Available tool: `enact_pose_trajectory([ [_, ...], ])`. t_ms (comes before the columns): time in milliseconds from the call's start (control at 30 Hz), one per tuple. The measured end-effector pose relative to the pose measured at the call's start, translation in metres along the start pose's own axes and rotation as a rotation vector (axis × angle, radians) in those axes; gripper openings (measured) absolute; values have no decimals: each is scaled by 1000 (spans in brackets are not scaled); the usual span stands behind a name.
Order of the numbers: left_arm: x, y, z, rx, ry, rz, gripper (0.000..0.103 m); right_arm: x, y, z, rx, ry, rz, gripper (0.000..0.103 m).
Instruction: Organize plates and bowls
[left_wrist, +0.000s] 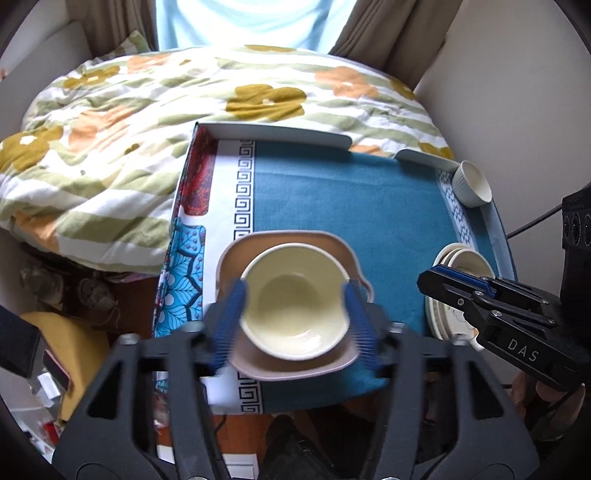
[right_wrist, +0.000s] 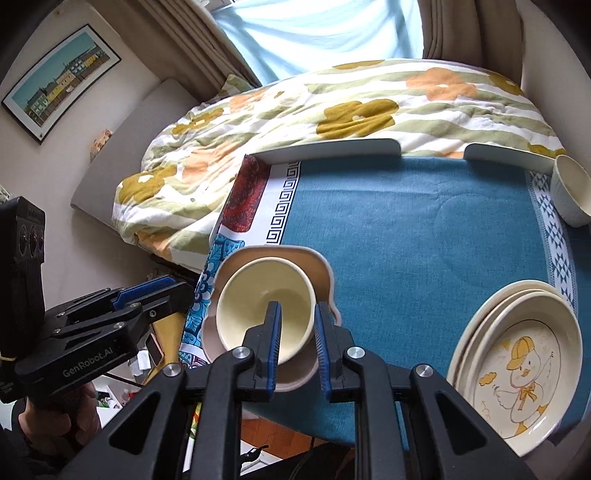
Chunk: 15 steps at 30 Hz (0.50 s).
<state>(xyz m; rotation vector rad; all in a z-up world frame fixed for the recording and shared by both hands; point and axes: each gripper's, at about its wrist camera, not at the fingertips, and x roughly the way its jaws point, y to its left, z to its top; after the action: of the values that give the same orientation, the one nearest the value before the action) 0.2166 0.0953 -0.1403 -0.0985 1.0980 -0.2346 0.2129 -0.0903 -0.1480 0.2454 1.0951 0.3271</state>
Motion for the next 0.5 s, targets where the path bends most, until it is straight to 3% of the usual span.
enact_pose_trajectory([
  [33, -6, -7, 2, 11, -36, -1, 103, -10, -6, -1, 17, -19, -12, 28],
  [67, -11, -14, 3, 25, -76, -17, 102, -20, -15, -3, 39, -42, -22, 54],
  [100, -14, -22, 5, 40, -92, -41, 102, -30, -24, -5, 63, -63, -32, 70],
  [133, -13, -30, 8, 52, -85, -63, 102, -41, -34, -8, 88, -86, -42, 96],
  [167, -12, -39, 12, 63, -74, -83, 102, -52, -45, -10, 112, -110, -57, 101],
  [333, -6, -91, 31, 132, -75, -161, 102, -104, -100, -14, 196, -196, -161, 101],
  [500, 1, -154, 70, 186, -103, -239, 102, -144, -156, 4, 243, -219, -248, 101],
])
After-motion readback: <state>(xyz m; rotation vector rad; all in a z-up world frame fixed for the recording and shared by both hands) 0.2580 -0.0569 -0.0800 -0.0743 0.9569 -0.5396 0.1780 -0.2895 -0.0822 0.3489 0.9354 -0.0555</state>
